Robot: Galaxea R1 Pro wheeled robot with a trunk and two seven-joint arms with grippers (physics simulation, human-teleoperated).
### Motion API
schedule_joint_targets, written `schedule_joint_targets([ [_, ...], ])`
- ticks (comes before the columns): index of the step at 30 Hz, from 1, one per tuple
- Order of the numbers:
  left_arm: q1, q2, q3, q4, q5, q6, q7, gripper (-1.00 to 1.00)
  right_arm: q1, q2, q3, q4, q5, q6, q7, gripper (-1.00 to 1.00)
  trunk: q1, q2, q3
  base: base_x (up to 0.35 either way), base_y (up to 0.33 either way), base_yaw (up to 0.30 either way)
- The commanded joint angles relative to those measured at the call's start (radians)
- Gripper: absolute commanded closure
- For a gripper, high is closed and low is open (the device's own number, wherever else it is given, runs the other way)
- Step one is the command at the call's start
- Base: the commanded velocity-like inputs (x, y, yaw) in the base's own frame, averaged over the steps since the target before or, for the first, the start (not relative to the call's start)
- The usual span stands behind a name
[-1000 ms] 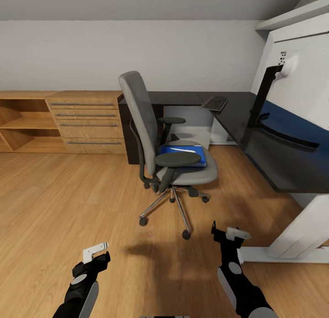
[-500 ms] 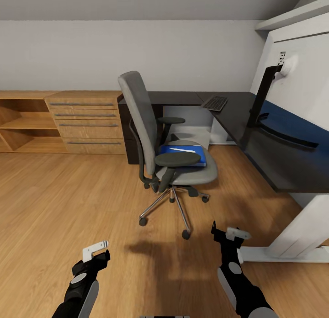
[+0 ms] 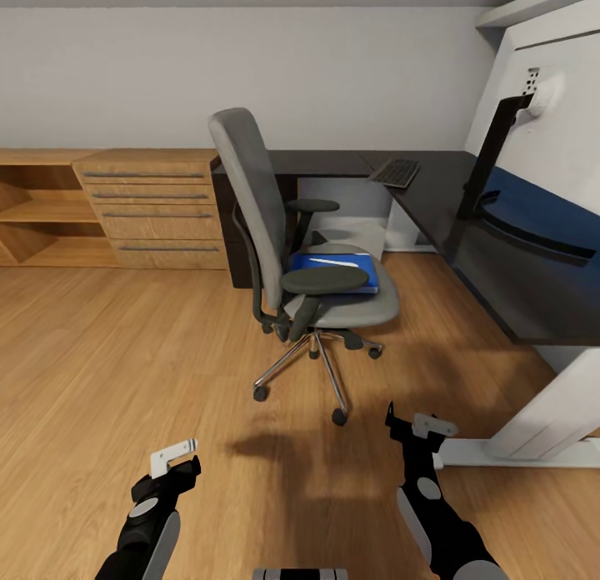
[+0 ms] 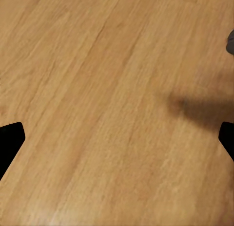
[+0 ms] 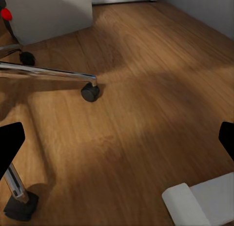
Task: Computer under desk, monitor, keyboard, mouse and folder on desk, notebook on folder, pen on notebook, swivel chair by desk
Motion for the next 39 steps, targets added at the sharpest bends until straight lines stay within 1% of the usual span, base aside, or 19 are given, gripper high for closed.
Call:
schedule_joint_targets([
  [1, 0.0, 0.0, 0.0, -0.001, 0.009, 0.003, 0.005, -1.0, 0.0, 0.001, -0.002, 0.0, -0.004, -0.005, 0.002, -1.0, 0.0, 0.0, -0.001, 0.0, 0.0, 0.0],
  [26, 0.0, 0.0, 0.0, -0.002, 0.009, 0.004, 0.005, -1.0, 0.0, 0.004, -0.002, -0.001, -0.006, -0.005, 0.002, -1.0, 0.0, 0.0, -0.001, 0.0, 0.0, 0.0],
  [34, 0.0, 0.002, 0.002, -0.003, 0.009, 0.005, 0.005, -1.0, 0.0, -0.002, -0.009, -0.001, -0.007, -0.003, 0.002, -1.0, 0.0, 0.0, -0.001, 0.0, 0.0, 0.0],
  [36, 0.0, 0.002, 0.002, -0.003, 0.009, 0.005, 0.005, -1.0, 0.0, -0.002, -0.017, -0.001, -0.013, -0.001, 0.002, -1.0, 0.0, 0.0, -0.001, 0.0, 0.0, 0.0],
  [39, 0.0, 0.003, 0.002, -0.003, 0.009, 0.006, 0.005, -1.0, 0.0, -0.002, -0.037, 0.0, -0.046, 0.003, 0.006, -1.0, 0.0, 0.0, -0.001, 0.0, 0.0, 0.0],
])
